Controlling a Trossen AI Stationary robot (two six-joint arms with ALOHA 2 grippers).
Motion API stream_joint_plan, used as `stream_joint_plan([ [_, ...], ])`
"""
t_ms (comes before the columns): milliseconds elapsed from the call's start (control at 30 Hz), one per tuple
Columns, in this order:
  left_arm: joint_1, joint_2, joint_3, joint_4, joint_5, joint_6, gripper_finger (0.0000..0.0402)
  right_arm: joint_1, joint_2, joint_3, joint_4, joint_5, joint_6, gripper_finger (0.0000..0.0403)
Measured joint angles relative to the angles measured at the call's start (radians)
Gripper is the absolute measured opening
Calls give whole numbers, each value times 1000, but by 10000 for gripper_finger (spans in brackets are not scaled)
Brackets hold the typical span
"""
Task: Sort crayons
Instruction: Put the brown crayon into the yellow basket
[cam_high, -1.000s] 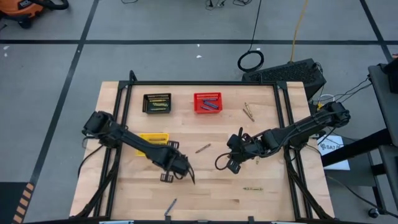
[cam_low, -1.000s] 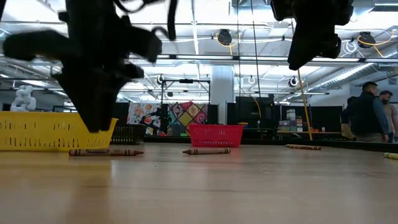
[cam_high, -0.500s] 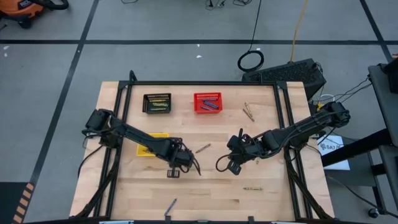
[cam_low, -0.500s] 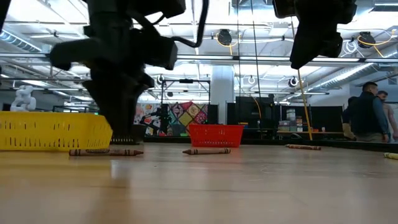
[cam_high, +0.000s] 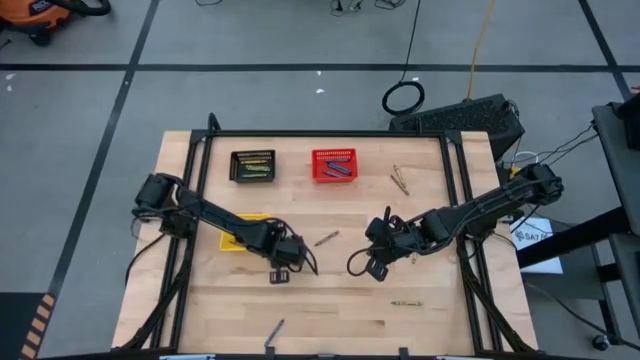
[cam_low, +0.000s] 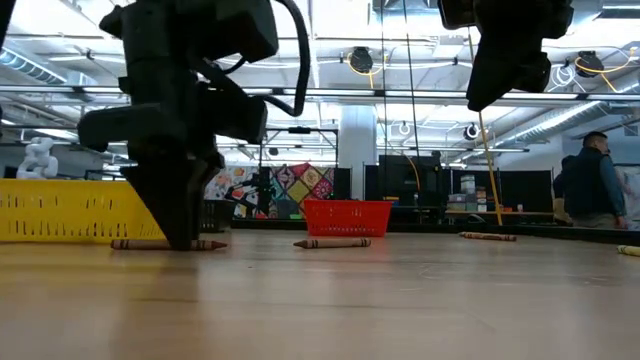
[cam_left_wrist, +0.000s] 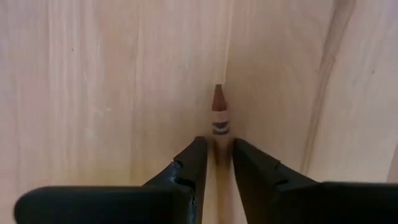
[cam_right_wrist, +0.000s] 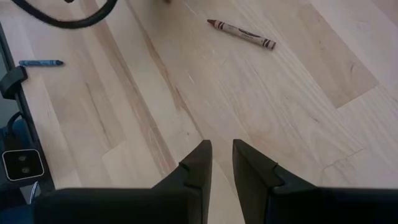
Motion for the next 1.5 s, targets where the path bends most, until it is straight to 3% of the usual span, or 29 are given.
stream_joint_plan([
  [133, 0, 0, -22, 65, 8, -44, 71, 0, 0, 0, 0, 0, 0, 52],
  [333, 0, 2, -24, 74, 50, -126, 10, 0, 0, 0, 0, 0, -1, 52],
  [667, -37, -11, 8, 42, 49, -168, 4, 0, 0, 0, -2, -2, -25, 52],
  [900, -74, -129, 23, 39, 105, -147, 2, 0, 0, 0, -16, -2, -24, 52],
  [1500, -70, -460, 23, -398, -31, -141, 1, 0, 0, 0, -14, -2, -23, 52],
])
